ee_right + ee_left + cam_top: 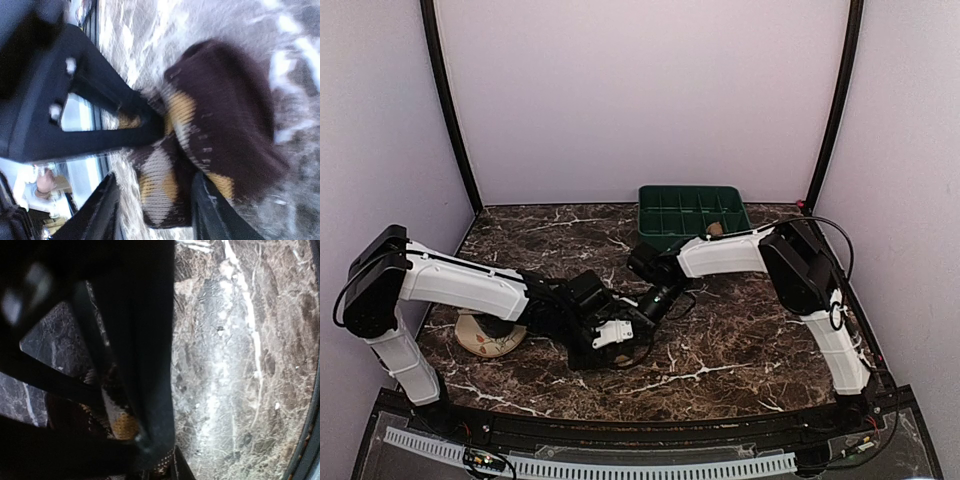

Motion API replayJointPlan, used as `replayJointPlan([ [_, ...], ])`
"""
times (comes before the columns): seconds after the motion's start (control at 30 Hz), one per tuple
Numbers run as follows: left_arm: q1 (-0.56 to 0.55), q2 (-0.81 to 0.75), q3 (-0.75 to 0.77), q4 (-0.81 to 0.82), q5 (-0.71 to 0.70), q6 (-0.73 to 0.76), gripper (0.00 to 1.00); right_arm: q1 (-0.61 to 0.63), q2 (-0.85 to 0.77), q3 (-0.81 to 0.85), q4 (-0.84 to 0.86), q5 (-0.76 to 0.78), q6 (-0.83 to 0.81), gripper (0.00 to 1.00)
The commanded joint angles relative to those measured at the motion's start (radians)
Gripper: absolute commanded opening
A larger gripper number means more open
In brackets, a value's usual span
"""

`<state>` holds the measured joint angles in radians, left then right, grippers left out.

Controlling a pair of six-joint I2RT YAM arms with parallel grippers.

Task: Roll the socks
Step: Roll the sock at the center of the board.

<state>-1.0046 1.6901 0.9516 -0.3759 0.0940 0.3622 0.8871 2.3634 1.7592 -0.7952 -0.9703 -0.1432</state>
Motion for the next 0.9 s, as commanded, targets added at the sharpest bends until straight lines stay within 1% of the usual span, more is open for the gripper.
replayJointPlan([
  [0.0,0.059,0.045,0.011,-0.147,0.198,-0.067,0.00,-0.030,-0.069,-0.108,0.200,-0.011,0.098,0.48],
  [0.13,0.103,0.061,0.024,-0.168,0.279,-0.077,0.00,-0.039,-0.108,-0.172,0.302,-0.035,0.153,0.49],
  [0.43,0.149,0.114,0.045,-0.215,0.380,-0.082,0.00,-0.061,-0.180,-0.299,0.467,-0.014,0.240,0.48],
  [0.63,0.186,0.134,0.070,-0.247,0.440,-0.074,0.00,-0.077,-0.236,-0.392,0.576,0.067,0.287,0.46],
  [0.87,0.229,0.158,0.084,-0.264,0.516,-0.066,0.00,-0.080,-0.309,-0.493,0.670,0.211,0.312,0.46],
])
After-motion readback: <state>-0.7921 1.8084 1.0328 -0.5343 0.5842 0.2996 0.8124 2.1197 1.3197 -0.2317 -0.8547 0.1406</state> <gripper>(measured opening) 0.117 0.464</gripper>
